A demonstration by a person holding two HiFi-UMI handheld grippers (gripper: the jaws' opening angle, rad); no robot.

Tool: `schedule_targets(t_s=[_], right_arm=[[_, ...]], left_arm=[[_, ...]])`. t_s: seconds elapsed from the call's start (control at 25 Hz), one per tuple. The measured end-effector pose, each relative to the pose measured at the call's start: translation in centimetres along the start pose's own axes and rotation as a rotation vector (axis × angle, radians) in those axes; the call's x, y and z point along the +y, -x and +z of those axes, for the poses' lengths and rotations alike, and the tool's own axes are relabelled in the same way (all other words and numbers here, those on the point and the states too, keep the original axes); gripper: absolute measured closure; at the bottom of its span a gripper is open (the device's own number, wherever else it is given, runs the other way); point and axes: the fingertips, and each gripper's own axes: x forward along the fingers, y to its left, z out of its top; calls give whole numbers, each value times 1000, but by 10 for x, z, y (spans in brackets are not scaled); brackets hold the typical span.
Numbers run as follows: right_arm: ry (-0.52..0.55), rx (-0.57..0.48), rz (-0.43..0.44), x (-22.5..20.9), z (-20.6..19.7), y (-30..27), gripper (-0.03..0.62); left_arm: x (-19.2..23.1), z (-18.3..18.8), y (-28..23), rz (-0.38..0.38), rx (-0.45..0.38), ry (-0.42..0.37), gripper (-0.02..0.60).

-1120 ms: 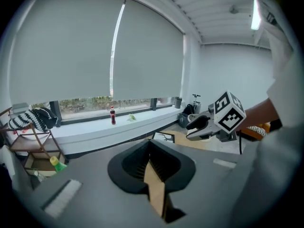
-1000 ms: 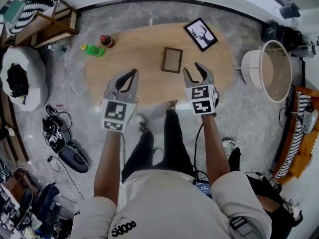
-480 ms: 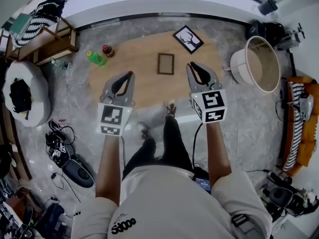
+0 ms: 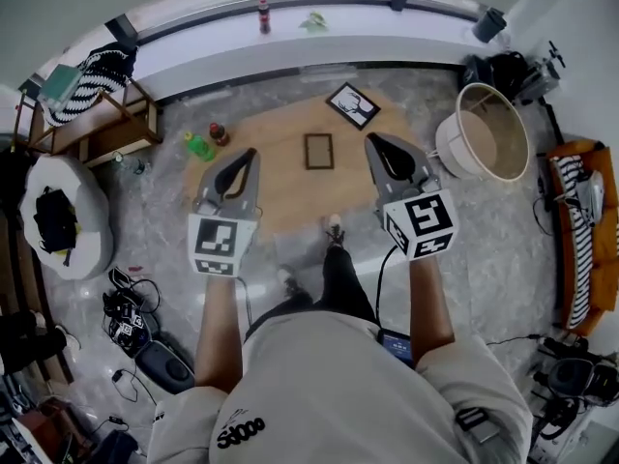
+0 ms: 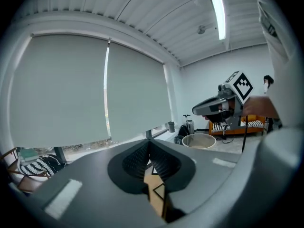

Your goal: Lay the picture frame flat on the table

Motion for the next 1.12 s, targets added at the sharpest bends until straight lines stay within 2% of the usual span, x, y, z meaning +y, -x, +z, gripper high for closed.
schedule_targets(t_s=[0.28, 0.48, 0.68, 1.12], right_arm=[[26, -104, 16, 14, 54, 26, 591], [42, -149, 48, 30, 79, 37, 591], [89, -151, 66, 44, 88, 36, 592], [96, -162, 106, 50, 96, 28, 592]], left_arm=[[2, 58, 30, 28, -78, -66, 572], [5, 83, 51, 50, -117, -95, 572], [7, 94, 63, 69, -130, -100, 572], [12, 101, 67, 87, -137, -101, 572]])
